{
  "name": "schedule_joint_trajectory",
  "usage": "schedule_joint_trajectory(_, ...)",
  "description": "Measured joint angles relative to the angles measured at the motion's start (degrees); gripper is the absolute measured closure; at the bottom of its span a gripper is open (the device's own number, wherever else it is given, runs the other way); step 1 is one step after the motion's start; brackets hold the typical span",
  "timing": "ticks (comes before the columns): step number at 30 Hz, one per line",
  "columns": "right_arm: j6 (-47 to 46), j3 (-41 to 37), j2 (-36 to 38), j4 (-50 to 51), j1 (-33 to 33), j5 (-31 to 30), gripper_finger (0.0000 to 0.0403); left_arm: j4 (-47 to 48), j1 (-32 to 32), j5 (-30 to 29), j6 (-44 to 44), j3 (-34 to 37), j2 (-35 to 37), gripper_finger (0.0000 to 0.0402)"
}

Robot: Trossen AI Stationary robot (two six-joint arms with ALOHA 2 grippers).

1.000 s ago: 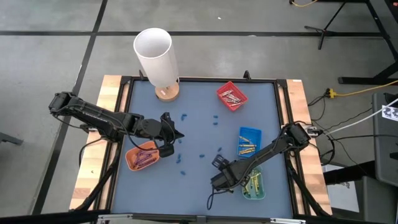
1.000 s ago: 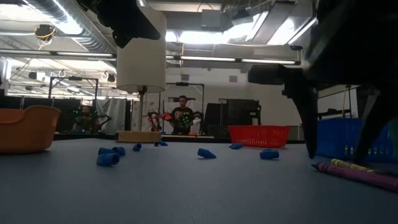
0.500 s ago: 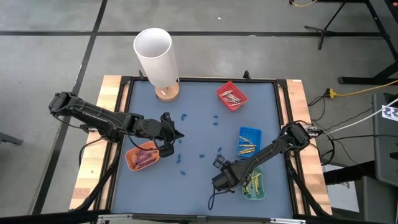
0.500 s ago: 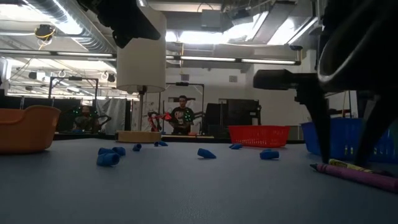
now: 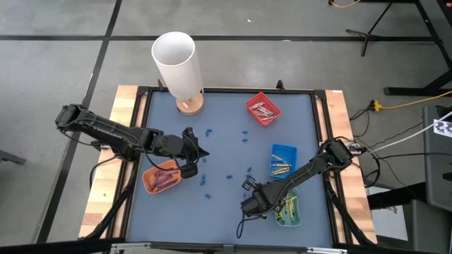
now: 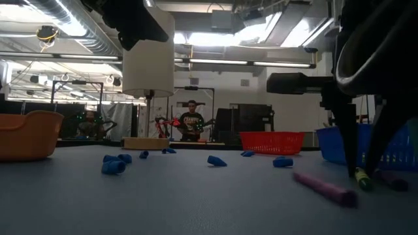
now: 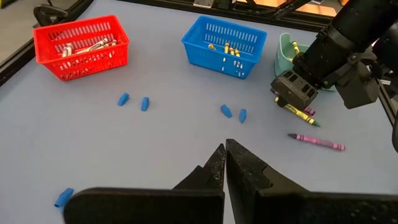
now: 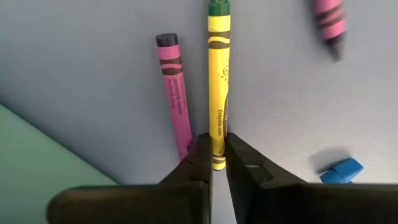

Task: Sort crayons
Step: Put the green crayon into the green bin

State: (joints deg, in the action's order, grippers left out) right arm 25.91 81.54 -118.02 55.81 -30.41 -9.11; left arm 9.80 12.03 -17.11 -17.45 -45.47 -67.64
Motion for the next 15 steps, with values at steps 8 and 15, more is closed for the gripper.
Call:
schedule_joint_trajectory(8,-0.5,3.2,-0.4,2.6,0.1,-1.2,0.0375,0.0,0.0,0.0,0.0,0.0,0.0,0.0401)
schedule_joint_trajectory(15,-5.7,10.8,-0.3,6.9,0.1,-2.1,0.0375,0.0,0.0,0.2,-0.5,0.0,0.0,0.0401)
